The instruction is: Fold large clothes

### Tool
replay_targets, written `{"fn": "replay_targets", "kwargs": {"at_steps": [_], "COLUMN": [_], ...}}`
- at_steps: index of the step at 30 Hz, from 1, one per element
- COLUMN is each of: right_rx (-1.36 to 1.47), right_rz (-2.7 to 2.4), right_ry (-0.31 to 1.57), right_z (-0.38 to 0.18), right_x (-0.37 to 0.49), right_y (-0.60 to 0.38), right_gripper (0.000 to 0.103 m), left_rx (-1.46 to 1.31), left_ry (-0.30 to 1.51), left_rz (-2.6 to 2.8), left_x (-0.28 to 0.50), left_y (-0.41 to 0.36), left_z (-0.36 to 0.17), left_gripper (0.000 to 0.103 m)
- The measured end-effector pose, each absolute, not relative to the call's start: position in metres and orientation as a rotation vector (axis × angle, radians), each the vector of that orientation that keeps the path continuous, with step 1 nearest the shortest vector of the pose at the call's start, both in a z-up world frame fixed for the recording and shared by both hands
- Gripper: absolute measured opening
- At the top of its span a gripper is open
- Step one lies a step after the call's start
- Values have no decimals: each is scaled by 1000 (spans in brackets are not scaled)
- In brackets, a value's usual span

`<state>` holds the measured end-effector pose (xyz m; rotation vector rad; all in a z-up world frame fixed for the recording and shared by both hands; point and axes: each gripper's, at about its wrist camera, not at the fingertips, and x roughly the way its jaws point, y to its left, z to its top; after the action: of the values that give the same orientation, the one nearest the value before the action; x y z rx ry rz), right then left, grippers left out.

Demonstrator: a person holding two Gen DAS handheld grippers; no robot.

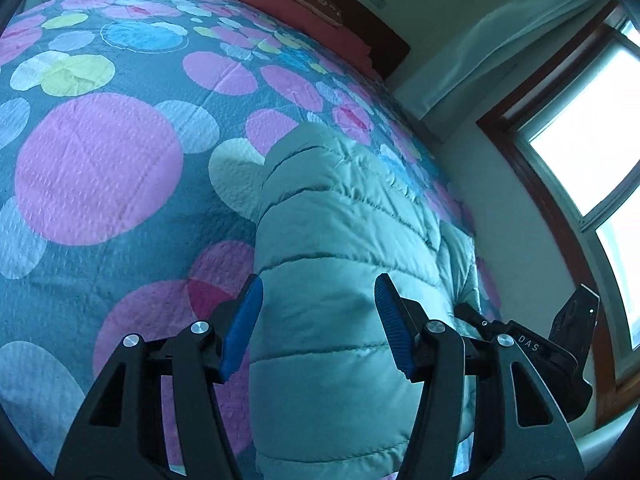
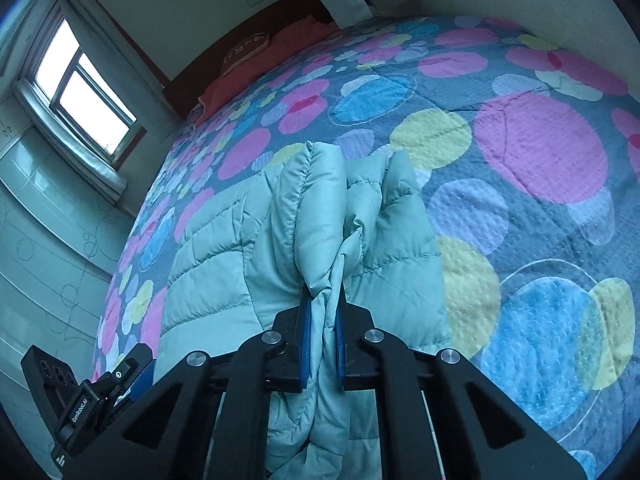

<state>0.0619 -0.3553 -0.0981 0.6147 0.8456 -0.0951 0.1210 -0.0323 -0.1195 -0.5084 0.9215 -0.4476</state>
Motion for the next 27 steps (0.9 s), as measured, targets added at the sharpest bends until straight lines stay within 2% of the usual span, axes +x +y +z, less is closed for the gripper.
{"fn": "replay_targets", "kwargs": {"at_steps": [4, 12, 19, 20, 21, 22, 27], "right_rx": [638, 679, 800, 808, 810, 807, 767], "right_rz": [-124, -123, -77, -63, -48, -35, 15], "right_ry": [873, 911, 877, 867, 861, 858, 889], "right_z": [-120, -153, -129, -122, -117, -113, -108], "right_x": [57, 59, 32, 24, 17, 11, -13], "right_y": [-374, -387, -397, -396, -393, -390, -371], "right_gripper": [9, 10, 14, 18, 28, 34, 34], "left_rx": [-478, -361, -443, -450, -450, -445, -402], "left_ry": [997, 1022, 957, 937, 919, 906, 927], "left_rz": [-442, -426, -430, -436, -441, -446, -467], "left_x": [127, 132, 118, 114, 109, 106, 93], "left_y": [-51, -72, -48, -45, -43, -42, -49], "left_z": [-136, -151, -127, -121, -116, -112, -117], "left_gripper": [60, 61, 60, 60, 60, 60, 60]}}
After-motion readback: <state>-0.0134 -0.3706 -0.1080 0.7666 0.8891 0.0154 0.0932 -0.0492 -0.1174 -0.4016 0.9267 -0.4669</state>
